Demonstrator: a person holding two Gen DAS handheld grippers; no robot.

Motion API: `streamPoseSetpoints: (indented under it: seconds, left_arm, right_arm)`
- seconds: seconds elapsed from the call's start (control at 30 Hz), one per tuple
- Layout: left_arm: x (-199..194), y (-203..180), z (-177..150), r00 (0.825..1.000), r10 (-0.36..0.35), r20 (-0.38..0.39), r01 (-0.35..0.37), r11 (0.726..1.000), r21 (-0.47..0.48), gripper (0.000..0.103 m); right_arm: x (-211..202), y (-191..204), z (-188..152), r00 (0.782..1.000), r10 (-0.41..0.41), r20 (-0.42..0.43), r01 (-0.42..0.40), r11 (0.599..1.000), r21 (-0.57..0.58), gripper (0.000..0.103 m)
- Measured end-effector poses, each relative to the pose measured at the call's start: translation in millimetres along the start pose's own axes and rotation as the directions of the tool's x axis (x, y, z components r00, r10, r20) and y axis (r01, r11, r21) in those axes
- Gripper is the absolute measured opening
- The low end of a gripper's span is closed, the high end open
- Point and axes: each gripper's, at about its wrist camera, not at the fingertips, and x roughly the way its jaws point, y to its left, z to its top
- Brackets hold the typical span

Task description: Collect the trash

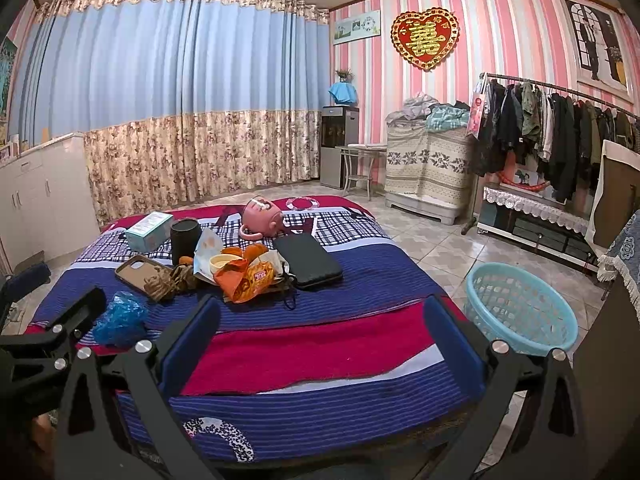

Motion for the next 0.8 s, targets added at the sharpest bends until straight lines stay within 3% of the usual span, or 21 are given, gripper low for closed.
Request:
streamPoseSetpoints:
  seconds: [0.8]
  left_arm:
    - [2.5, 1.1, -2.2, 1.000, 0.000, -0.001, 0.000, 1.000, 0.002, 0.098]
  right_arm:
    - [1.9, 1.2, -1.8, 1.000, -0.001, -0.002, 0.001, 1.000, -0.003, 0.099]
